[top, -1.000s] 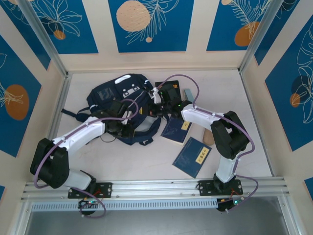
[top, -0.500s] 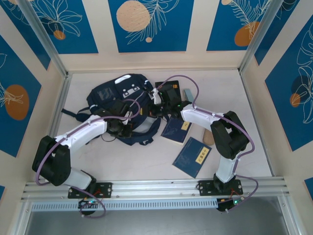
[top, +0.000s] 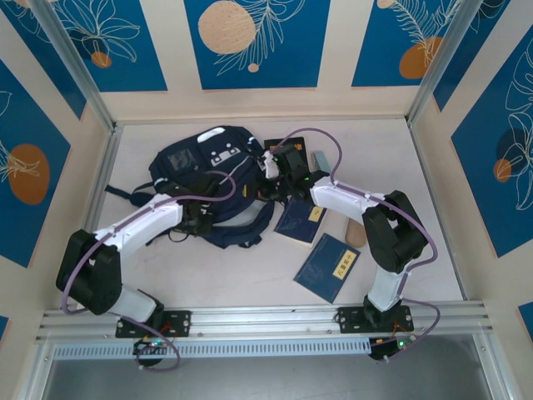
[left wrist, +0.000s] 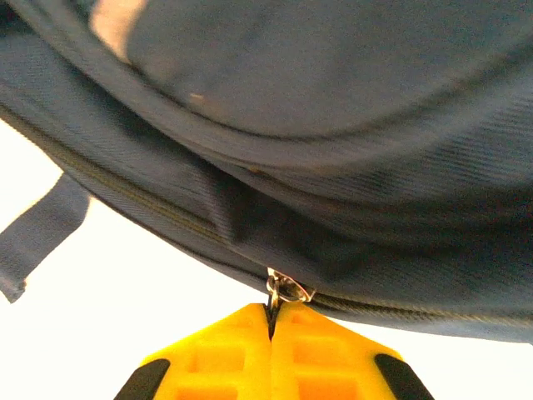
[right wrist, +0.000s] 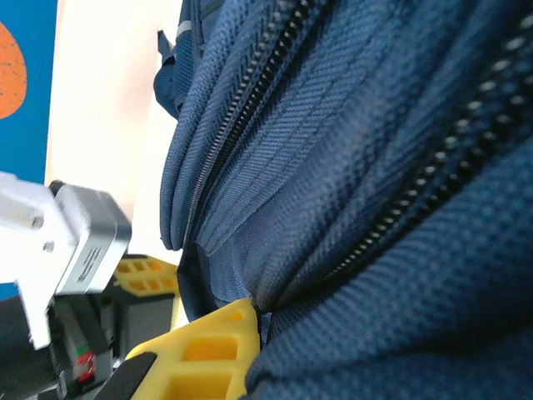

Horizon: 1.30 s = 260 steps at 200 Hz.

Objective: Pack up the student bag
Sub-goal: Unzip the student bag at the center of the table.

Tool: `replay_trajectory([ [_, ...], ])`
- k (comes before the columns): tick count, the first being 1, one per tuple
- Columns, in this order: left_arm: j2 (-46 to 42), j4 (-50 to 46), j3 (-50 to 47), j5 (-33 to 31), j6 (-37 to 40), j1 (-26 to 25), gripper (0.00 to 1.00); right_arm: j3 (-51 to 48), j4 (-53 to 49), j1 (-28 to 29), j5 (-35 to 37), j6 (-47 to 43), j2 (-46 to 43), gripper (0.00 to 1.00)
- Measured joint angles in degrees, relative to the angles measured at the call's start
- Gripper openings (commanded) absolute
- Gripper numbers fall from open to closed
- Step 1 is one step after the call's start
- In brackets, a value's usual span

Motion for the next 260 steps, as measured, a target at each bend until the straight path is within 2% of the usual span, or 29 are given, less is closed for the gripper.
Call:
replay_trajectory([
  [59, 3.26, 0.68, 3.63, -1.42, 3.34, 12.28, 0.0, -0.02, -0.66, -0.96, -1.4, 0.46, -2.25, 0.0],
  [118, 11.45, 3.78, 7.69, -1.44, 4.28, 19.3, 0.0, -0.07, 0.79, -1.29, -3.93, 2.36, -2.21, 0.0],
  [134, 12.94, 3.19, 9.57, -1.62, 3.72, 20.31, 0.1, -0.07, 1.64, -1.25, -5.05, 3.1, -1.88, 0.01],
  [168, 11.21, 1.55, 11.76, -3.61, 0.39, 21.66, 0.42, 3.13, 2.6, 0.24, -6.8, 4.85, 2.82, 0.01],
  [212, 2.97, -1.68, 12.94, -4.83, -2.25, 22.27, 0.59, 13.29, 3.78, 5.07, -6.27, 7.61, 13.35, 0.03],
  [227, 0.15, -2.12, 12.94, -4.22, -3.08, 22.38, 0.62, 16.5, 3.63, 6.56, -5.75, 8.31, 16.04, 0.1],
  [251, -3.54, -2.34, 12.94, -1.07, -3.67, 22.49, 0.65, 18.75, 2.03, 7.8, -4.74, 9.33, 17.51, 0.4],
  [260, -4.57, -2.32, 12.94, 0.7, -3.67, 22.49, 0.65, 18.58, 1.2, 8.0, -4.28, 9.38, 17.16, 0.48],
])
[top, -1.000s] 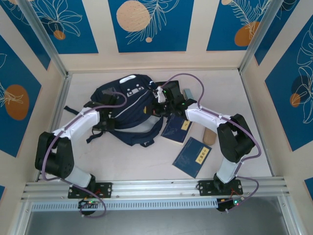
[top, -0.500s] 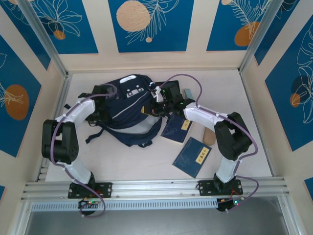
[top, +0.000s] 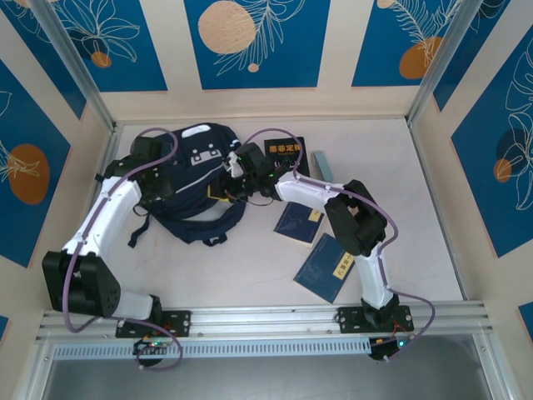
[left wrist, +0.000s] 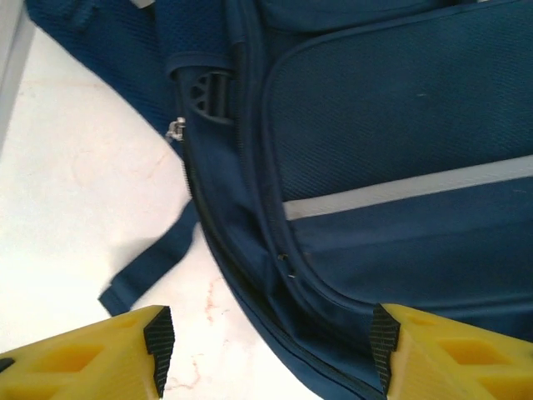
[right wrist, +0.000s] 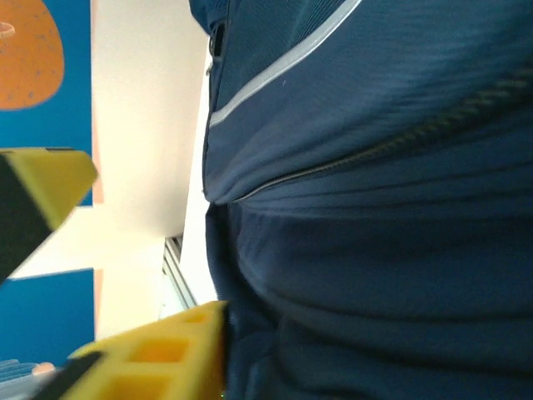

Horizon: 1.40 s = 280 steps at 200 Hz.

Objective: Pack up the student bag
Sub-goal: Unzip the student bag at the center of the table, then move the book to the center of the table.

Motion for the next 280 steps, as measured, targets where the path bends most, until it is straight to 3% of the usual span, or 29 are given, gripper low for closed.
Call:
replay_trajectory([
  [35, -1.79, 0.02, 0.39, 7.8, 0.74, 0.0, 0.72, -5.99, -7.87, -0.04, 4.55, -0.46, -6.95, 0.59],
  [70, -2.27, 0.96, 2.14, 15.13, 2.01, 0.0, 0.76, -14.38, -19.87, -1.62, 15.02, -2.49, -23.52, 0.7],
  [83, -2.14, 1.27, 2.82, 17.79, 2.01, -0.02, 0.78, -15.98, -23.63, -2.71, 20.33, -3.21, -28.98, 0.71],
  [92, -1.9, 1.38, 3.3, 19.52, 2.29, -0.04, 0.87, -17.0, -25.83, -3.69, 23.8, -3.41, -31.89, 0.71],
  [110, -0.85, 1.88, 4.02, 21.9, 1.9, -0.46, 0.88, -18.64, -29.33, -6.25, 29.35, -4.07, -34.4, 0.7],
  [152, 2.54, 3.13, 4.5, 25.35, 1.81, -3.89, 0.87, -18.38, -32.46, -11.08, 35.5, -6.03, -26.4, 0.66],
  [214, 6.21, 5.73, 4.63, 26.99, 1.31, -10.86, 0.86, -7.5, -34.14, -12.26, 37.79, -7.76, -7.15, 0.61],
  [280, 8.24, 9.03, 4.13, 27.5, -1.66, -14.38, 0.86, -6.34, -34.34, -8.55, 38.03, -7.89, -3.74, 0.59],
])
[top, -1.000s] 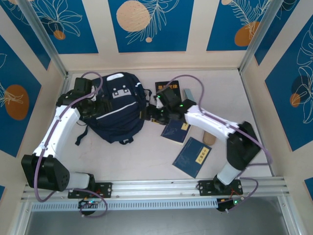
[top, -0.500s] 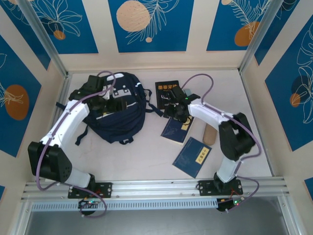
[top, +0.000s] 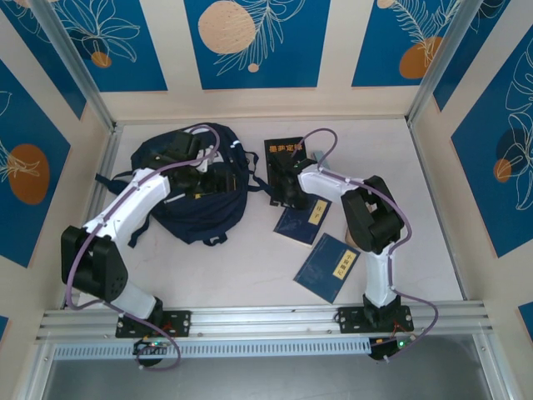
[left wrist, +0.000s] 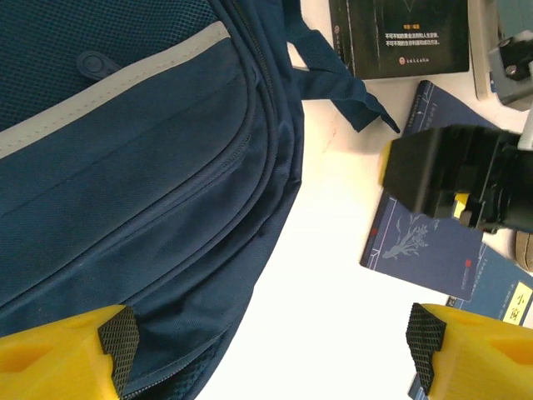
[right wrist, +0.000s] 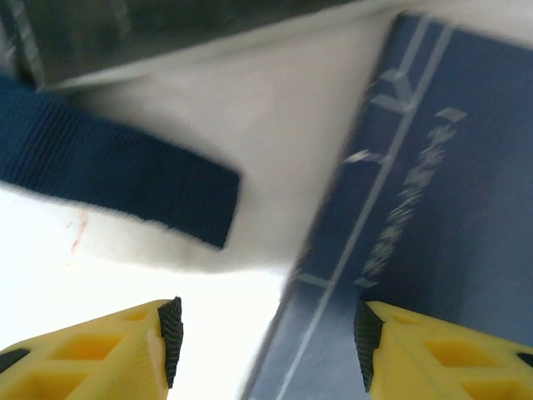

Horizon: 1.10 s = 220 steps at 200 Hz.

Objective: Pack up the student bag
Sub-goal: Move the book to the center of the table, then pick up the book at the center of the table.

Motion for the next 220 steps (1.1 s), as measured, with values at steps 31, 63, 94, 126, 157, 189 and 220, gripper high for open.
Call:
replay_trajectory([
  [31, 0.04, 0.74, -0.74, -0.04, -1.16, -0.02, 0.86, -1.99, 1.9, 3.52, -1.66, 0.92, -1.01, 0.57],
  [63, 0.85, 1.42, -1.03, 0.04, -1.57, -0.15, 0.84, -5.09, 3.56, 6.91, -4.68, 2.4, -3.32, 0.56],
  [94, 2.14, 1.7, -1.27, 0.44, -2.25, -1.7, 0.83, -7.52, 1.88, 7.72, -6.34, 2.99, -7.37, 0.57],
  [126, 4.02, 3.41, -1.27, 1.6, -3.67, -5.25, 0.83, -10.19, 1.07, 3.89, -5.16, 2.97, -17.11, 0.58],
  [157, 7.08, 5.62, -1.25, 2.58, -5.81, -9.99, 0.8, -15.52, 0.52, -2.95, -3.06, 2.38, -22.56, 0.52],
  [189, 12.0, 7.69, -0.2, 3.78, -7.98, -14.19, 0.76, -22.53, -1.31, -7.52, -1.36, 1.79, -22.62, 0.38],
  [220, 18.1, 9.2, 2.58, 4.79, -9.22, -16.46, 0.74, -24.09, -1.42, -9.86, -2.51, 1.03, -21.35, 0.32],
])
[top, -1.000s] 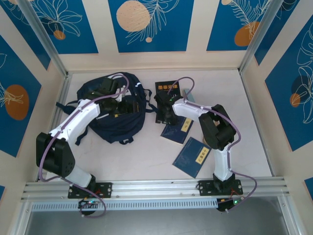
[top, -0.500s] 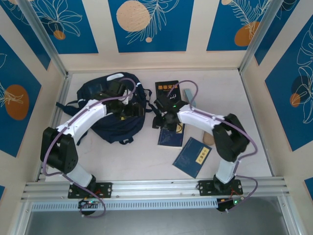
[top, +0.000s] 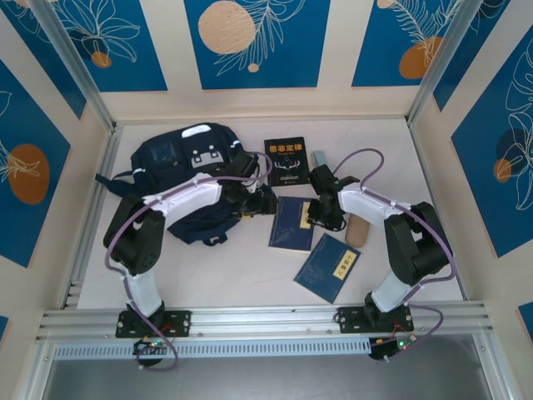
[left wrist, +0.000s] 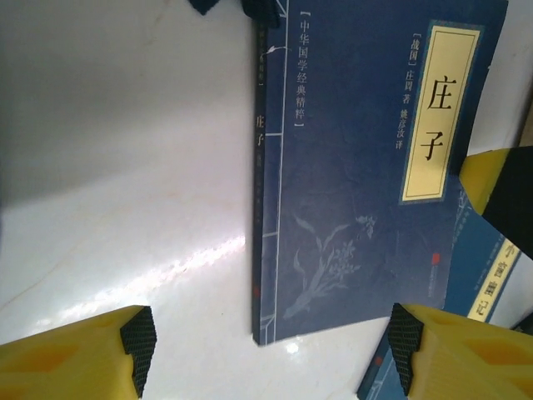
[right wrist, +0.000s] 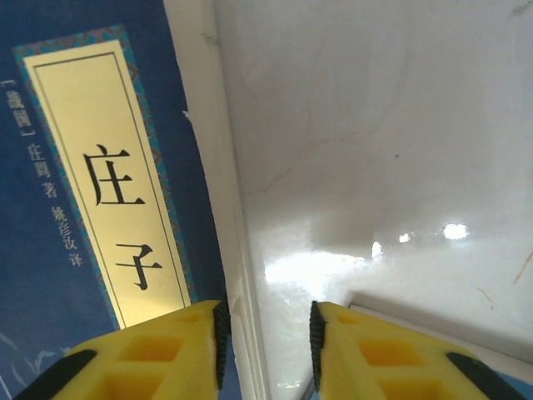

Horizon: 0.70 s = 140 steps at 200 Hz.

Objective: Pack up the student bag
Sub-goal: Pick up the book at the center of the table.

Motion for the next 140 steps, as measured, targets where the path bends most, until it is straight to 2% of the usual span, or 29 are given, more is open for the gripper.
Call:
replay_trajectory([
  [42, 6.05, 1.22, 1.9, 0.22, -1.11, -0.52, 0.67, 0.0, 2.14, -1.18, -2.47, -0.72, 2.95, 0.25],
  [73, 8.87, 1.99, 2.51, 1.7, -1.7, -0.76, 0.53, 0.0, 2.84, -1.36, -3.37, -1.11, 3.63, 0.24],
  [140, 11.76, 2.82, 3.54, 3.19, -2.4, -2.43, 0.41, 0.04, 3.3, -1.68, -5.18, -1.33, 4.0, 0.2],
])
